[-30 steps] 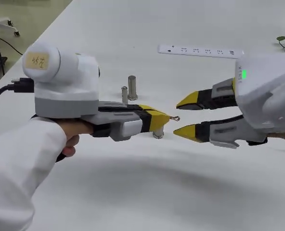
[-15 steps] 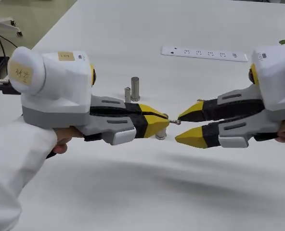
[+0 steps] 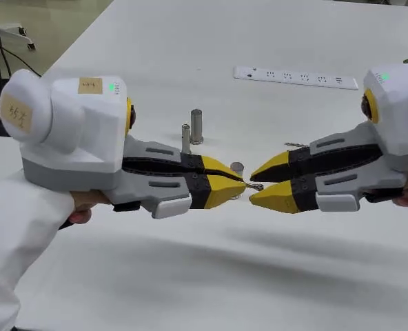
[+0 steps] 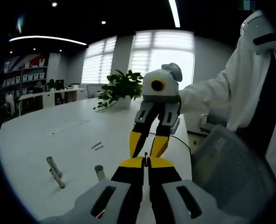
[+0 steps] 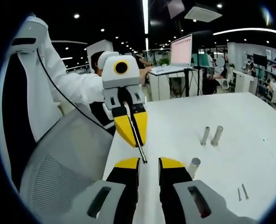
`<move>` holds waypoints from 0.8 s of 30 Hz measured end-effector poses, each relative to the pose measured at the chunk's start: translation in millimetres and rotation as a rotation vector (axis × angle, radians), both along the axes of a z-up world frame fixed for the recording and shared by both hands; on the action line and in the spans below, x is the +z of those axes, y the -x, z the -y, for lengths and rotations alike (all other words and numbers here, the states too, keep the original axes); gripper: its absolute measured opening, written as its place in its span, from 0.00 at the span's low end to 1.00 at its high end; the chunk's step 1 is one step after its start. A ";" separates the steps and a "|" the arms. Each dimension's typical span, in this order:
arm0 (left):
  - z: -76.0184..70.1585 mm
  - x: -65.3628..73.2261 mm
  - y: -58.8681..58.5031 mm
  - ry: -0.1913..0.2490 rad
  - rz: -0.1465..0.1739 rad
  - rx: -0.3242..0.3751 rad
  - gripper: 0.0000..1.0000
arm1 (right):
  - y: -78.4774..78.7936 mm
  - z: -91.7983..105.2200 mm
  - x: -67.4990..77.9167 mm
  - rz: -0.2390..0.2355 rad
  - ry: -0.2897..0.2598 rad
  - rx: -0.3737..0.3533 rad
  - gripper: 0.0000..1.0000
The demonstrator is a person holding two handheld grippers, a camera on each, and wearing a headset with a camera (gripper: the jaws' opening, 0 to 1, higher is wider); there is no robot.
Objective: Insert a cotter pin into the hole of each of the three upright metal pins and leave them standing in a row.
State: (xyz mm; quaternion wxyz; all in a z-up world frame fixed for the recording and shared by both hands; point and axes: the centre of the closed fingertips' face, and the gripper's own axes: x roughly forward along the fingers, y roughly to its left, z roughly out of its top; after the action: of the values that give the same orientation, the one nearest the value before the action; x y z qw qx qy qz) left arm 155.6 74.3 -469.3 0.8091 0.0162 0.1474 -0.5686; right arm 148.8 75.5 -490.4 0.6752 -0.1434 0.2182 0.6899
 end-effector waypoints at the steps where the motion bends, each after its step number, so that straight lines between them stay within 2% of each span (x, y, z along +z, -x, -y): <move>1: 0.3 0.6 1.2 0.005 0.001 -0.006 0.00 | 1.1 -1.0 -0.2 0.001 -0.002 0.005 0.08; 6: -1.2 -0.8 2.2 -0.002 -0.006 -0.016 0.00 | 8.1 -2.8 -1.6 -0.023 0.004 0.031 0.00; 8: -1.8 -1.4 2.7 -0.002 -0.016 -0.019 0.00 | 10.2 -3.2 -1.6 -0.019 0.010 0.043 0.00; 13: -3.0 -4.7 4.5 -0.019 -0.020 -0.034 0.00 | 9.1 -1.4 -0.7 -0.028 0.018 0.057 0.00; 20: 0.7 -11.0 8.6 -0.046 -0.027 -0.067 0.00 | 14.9 2.7 -4.6 -0.058 0.067 0.086 0.00; 24: 1.9 -14.0 9.7 -0.053 -0.045 -0.069 0.00 | 17.0 4.2 -5.6 -0.046 0.077 0.089 0.00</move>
State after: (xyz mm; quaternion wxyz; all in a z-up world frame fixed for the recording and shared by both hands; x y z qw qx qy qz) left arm 145.9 72.4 -483.3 0.7847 0.0301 0.1799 -0.5924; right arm 131.8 71.2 -496.0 0.6324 -0.1629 0.2536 0.7136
